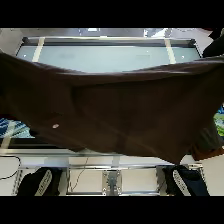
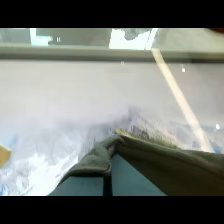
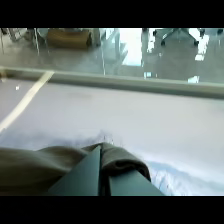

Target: Fold the shirts.

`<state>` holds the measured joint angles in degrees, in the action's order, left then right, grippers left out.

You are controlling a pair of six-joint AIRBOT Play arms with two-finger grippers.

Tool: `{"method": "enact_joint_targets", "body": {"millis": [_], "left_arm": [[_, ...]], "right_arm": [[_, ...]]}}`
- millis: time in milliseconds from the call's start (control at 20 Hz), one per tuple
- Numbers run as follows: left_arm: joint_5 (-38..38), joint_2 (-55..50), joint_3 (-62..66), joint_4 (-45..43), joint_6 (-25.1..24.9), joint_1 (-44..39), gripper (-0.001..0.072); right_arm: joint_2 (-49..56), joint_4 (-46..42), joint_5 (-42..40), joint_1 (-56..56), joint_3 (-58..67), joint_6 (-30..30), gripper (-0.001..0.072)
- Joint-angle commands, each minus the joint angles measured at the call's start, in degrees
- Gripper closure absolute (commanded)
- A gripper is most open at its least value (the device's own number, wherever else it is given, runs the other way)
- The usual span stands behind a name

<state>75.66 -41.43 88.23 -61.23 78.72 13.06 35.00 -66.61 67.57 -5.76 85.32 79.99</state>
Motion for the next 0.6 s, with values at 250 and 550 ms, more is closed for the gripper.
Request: {"method": "enact_joint_targets", "body": {"millis": [250, 550], "left_arm": [[-24.24, -28.17, -9.44, -8.79, 0.57, -7.39, 0.0696], [-35.78, -45.99, -9.44, -5.70, 0.59, -10.88, 0.0695]], "right_arm": [[28.94, -1.42, -9.75, 0.09, -9.18, -1.25, 0.0707], [48.94, 11.56, -30.73, 0.11, -9.18, -1.20, 0.0705]]}}
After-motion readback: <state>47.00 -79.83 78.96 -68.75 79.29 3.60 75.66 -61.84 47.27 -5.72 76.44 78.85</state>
